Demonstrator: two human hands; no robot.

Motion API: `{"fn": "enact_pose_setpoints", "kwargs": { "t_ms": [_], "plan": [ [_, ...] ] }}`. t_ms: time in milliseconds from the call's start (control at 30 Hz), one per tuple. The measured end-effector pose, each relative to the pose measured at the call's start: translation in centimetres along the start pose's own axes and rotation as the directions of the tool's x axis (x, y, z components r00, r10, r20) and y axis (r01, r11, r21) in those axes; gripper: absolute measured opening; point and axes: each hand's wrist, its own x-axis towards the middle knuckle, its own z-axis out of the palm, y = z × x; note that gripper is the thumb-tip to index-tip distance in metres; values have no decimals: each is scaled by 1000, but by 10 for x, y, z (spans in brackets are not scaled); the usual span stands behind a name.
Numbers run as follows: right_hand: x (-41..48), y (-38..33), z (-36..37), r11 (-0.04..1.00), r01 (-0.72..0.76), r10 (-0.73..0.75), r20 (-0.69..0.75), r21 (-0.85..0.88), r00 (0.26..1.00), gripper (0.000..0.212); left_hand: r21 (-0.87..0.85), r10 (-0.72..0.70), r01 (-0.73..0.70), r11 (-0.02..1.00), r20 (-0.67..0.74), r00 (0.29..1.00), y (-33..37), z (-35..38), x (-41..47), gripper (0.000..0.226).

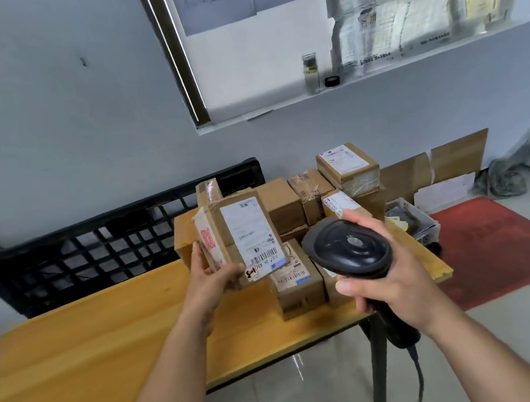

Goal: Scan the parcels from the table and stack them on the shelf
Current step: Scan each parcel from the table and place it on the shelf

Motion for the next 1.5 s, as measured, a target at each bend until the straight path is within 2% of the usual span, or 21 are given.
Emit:
{"fn": "enact_pose_setpoints", "kwargs": {
  "t_ms": [167,333,667,1033,1500],
  "plan": [
    [-2,-19,32,998,14,-22,147,59,989,92,-41,87,-93,995,-118,989,-3,-40,-29,113],
    [-2,-40,63,988,17,-67,319,156,945,93,28,188,-186,982,-209,960,-2,-75,-51,113],
    [-3,-48,107,987,14,-85,435,162,897,90,96,299,-284,954,-356,885,-4,-136,-72,108],
    [-10,-46,171,991,-17,-53,512,131,858,87,67,245,-239,969,-406,880,-19,-214,-92,114],
    [-30,-66,323,991,-9,-74,589,136,805,89,62,180,-176,982,-563,807,-45,-363,-149,113]
  ]
}}
